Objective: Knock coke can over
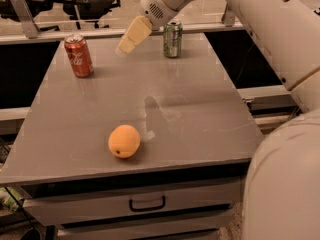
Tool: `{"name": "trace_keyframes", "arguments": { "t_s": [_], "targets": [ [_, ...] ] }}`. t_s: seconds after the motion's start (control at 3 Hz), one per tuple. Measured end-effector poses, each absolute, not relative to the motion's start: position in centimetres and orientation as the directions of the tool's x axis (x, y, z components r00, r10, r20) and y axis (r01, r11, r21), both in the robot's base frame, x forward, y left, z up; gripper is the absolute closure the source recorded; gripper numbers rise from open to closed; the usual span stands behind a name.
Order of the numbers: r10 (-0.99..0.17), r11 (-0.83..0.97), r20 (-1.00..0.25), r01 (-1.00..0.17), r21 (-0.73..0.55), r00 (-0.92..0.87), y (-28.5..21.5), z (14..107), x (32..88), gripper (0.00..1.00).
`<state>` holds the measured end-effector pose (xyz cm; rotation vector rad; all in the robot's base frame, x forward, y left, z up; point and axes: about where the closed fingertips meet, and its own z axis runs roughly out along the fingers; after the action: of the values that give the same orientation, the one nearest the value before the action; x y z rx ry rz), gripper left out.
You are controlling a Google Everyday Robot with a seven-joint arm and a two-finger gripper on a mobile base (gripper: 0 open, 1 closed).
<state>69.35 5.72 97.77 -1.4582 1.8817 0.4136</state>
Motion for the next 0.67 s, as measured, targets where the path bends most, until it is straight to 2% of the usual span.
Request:
{"name": "trace_keyframes", "arguments": {
  "t_s": [0.67],
  "targets": [
    [-0.728,0.356,-0.670,-0.915,-0.189,-0.144,11.7,95.1,73.1,0.00]
  ]
}}
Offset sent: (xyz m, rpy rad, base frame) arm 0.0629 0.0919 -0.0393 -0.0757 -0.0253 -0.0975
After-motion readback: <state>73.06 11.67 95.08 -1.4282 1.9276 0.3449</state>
